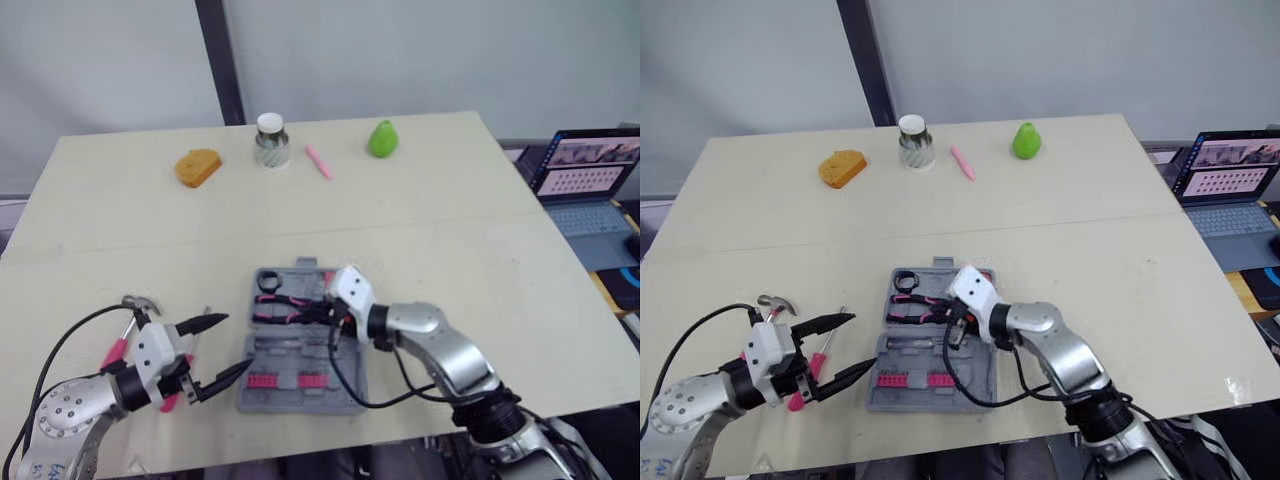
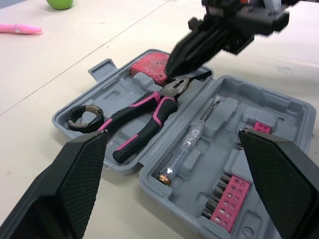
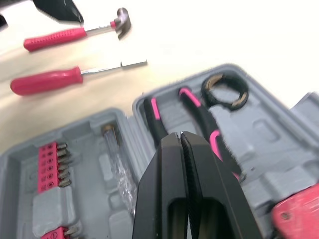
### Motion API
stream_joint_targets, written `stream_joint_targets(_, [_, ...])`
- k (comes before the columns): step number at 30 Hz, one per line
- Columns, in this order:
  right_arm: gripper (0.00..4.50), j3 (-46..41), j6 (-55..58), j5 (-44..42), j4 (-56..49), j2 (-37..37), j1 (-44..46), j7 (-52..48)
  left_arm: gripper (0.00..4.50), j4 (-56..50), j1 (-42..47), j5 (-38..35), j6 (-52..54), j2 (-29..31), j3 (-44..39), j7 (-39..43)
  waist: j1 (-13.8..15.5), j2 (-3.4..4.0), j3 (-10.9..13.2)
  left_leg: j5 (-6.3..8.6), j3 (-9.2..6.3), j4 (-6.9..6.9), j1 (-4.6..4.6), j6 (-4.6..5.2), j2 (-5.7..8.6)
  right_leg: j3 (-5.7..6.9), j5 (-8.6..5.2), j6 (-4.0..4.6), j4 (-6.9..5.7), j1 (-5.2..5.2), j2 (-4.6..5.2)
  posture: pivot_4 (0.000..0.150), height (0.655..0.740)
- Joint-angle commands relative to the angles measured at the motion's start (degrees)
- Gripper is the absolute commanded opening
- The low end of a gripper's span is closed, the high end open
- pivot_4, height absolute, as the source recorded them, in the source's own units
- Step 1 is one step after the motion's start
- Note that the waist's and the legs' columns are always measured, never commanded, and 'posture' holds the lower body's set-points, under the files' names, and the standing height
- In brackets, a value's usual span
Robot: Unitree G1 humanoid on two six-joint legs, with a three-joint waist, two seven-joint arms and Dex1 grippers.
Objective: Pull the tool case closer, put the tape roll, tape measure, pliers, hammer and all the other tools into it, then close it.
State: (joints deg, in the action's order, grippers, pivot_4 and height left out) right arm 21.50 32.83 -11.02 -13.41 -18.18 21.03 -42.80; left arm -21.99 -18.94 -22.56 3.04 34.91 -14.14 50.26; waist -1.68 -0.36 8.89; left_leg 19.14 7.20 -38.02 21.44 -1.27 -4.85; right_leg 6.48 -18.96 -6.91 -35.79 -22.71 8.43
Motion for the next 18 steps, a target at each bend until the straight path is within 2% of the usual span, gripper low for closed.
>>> stream_joint_targets(1, [0.11,3.1,0.7,-0.2,-3.5,-1.9,-1.2,-2.6,4.5,-1.4,-0.6,-0.2,-1.0,-0.2,0.1,0.0,0.0,-0.01,0.0,0.0,0.02,0.0,0.0,0.0,0.0,0.0,0.0,0.0,0.01,0.0,0.0,0.15,0.74])
stream_joint_targets(8, [0.11,9.3,1.5,4.4,-1.8,-2.6,-0.8,-1.2,4.5,-2.4,-2.8,-0.6,-1.0,0.3,0.0,0.8,-0.2,-0.06,0.1,0.0,0.52,-0.01,-0.01,-0.02,-0.05,0.03,0.0,0.0,-0.03,-0.08,0.0,0.15,0.74])
stream_joint_targets(18, [0.11,10.2,1.5,7.3,2.4,0.1,1.2,-0.1,4.5,-3.1,-4.3,-0.6,-0.3,0.9,0.3,1.9,-0.1,-0.13,0.1,0.01,0.58,-0.03,-0.01,-0.03,-0.07,0.01,0.0,0.0,-0.05,-0.14,0.01,0.15,0.74])
